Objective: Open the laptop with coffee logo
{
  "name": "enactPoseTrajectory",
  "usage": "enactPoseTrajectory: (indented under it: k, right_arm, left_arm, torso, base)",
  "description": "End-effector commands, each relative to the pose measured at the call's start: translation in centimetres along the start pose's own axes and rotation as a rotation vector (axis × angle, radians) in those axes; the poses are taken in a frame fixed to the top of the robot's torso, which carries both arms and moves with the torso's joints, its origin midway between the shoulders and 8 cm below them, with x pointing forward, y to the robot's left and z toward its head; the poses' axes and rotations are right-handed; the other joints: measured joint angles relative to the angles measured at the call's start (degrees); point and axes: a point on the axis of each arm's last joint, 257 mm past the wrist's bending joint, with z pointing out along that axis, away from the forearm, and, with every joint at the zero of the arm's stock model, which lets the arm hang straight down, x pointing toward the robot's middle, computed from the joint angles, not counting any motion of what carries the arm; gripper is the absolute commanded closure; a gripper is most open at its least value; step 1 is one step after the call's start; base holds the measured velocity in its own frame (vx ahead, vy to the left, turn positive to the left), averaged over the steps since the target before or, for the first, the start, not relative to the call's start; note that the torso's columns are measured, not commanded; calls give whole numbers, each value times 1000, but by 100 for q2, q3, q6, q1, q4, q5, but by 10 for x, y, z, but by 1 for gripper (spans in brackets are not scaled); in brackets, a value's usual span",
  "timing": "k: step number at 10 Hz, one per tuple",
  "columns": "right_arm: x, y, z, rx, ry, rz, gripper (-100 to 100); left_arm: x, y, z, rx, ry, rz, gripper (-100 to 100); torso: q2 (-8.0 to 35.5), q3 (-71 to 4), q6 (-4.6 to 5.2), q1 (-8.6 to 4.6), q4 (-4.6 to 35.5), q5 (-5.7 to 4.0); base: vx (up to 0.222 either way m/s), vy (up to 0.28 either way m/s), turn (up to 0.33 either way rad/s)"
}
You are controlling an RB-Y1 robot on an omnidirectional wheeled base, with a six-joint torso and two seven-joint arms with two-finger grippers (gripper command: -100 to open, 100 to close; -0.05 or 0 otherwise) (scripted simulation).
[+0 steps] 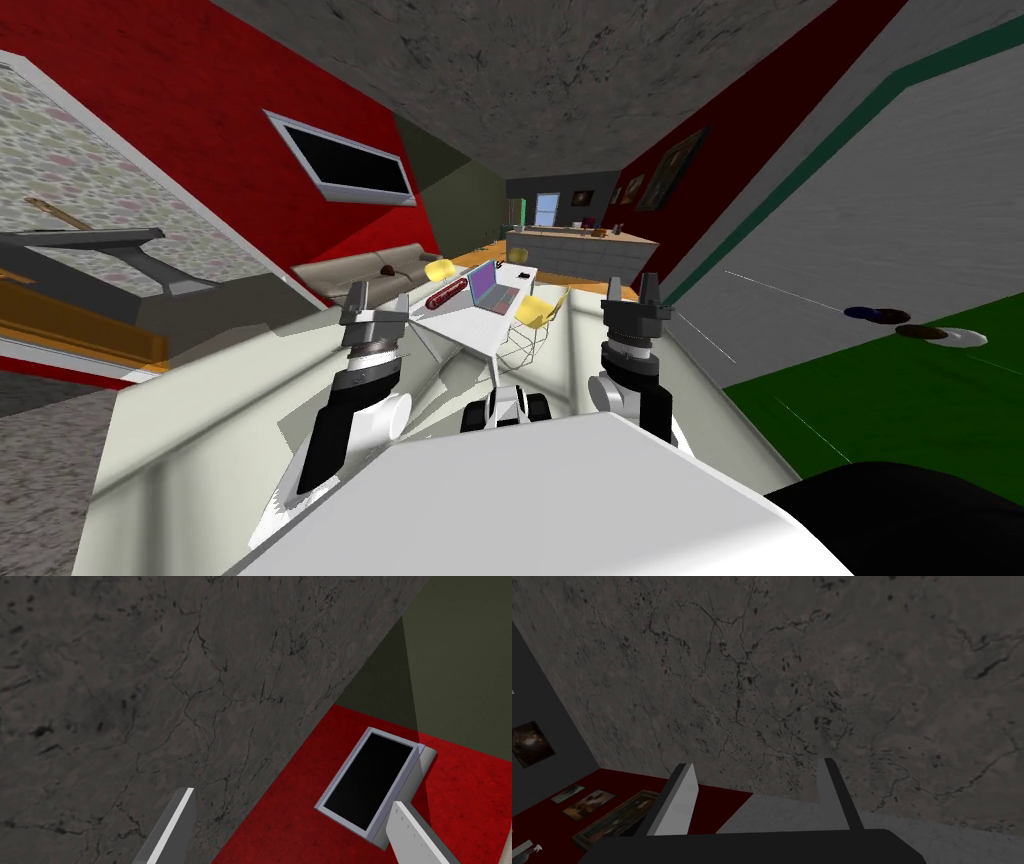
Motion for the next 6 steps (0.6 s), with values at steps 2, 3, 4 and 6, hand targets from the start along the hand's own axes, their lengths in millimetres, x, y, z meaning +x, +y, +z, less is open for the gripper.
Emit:
enactPoseTrajectory:
  k: [2, 3, 4, 6]
  right_arm:
    - [0, 0, 0, 0, 0, 0, 0]
    - [0, 0, 0, 0, 0, 0, 0]
    - [0, 0, 0, 0, 0, 0, 0]
    - [0, 0, 0, 0, 0, 0, 0]
  left_arm:
    - [1, 29, 0, -62, 54, 46, -100]
    - [-1, 39, 1, -83, 63, 59, -100]
    - [-4, 50, 1, -104, 71, 72, -100]
    - [-10, 73, 0, -149, 81, 99, -100]
  torso:
    - [4, -6, -1, -2, 6, -1]
    - [6, -5, 1, -3, 7, -1]
    - [6, -5, 0, -3, 7, -1]
    - [4, -7, 0, -5, 6, -1]
  base:
    - [-3, 37, -164]
    - [-8, 47, -220]
    - [-10, 50, -205]
    - [-7, 49, -233]
